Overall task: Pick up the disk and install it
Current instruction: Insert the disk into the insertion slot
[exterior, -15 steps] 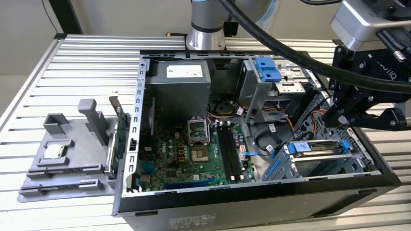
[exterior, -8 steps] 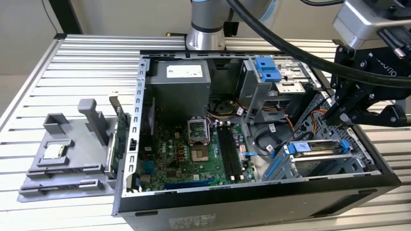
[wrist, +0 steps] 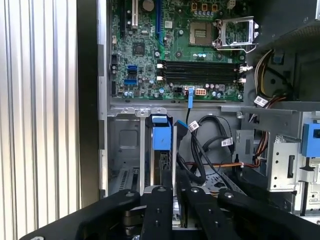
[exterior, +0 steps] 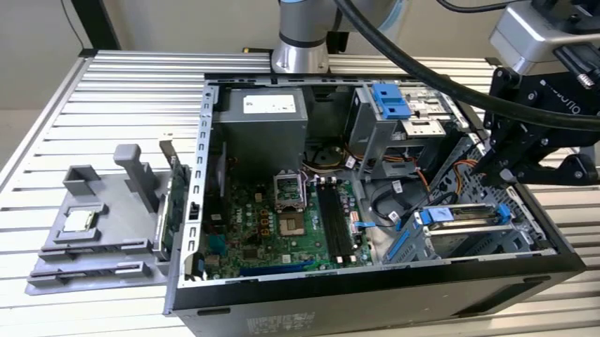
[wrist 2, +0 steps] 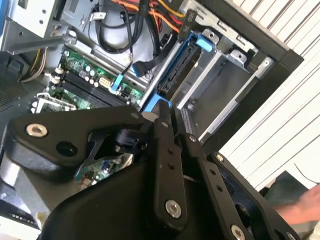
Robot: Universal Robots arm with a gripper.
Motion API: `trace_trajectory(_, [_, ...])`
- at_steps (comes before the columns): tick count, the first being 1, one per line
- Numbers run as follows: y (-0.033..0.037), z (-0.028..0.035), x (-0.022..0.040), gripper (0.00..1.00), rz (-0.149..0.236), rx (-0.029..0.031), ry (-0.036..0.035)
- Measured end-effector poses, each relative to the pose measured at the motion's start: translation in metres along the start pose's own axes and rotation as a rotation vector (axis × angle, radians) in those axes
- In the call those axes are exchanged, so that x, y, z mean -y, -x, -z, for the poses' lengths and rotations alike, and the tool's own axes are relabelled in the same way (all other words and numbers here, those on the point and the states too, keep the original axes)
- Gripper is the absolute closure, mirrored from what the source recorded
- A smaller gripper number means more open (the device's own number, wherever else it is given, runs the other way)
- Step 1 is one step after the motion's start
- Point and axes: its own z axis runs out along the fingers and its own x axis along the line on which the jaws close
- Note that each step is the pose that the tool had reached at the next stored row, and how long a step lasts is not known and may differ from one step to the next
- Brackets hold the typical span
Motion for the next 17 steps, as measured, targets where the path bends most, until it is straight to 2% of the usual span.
trace_trajectory(3, [0.0011, -0.0004, 0.0015, 0.00, 0.000, -0.0006, 0.0002])
trace_trajectory(5, [0.0025, -0.0017, 0.0049, 0.00, 0.000, -0.0066, 0.0033])
trace_trajectory(6, [0.0032, -0.0023, 0.0068, 0.00, 0.000, -0.0102, 0.0071])
trace_trajectory(11, [0.0060, -0.0043, 0.0174, 0.00, -0.002, -0.0292, 0.0359])
trace_trajectory(15, [0.0089, -0.0051, 0.0265, 0.00, -0.003, -0.0355, 0.0492])
trace_trajectory(17, [0.0099, -0.0053, 0.0289, 0.00, -0.004, -0.0421, 0.0615])
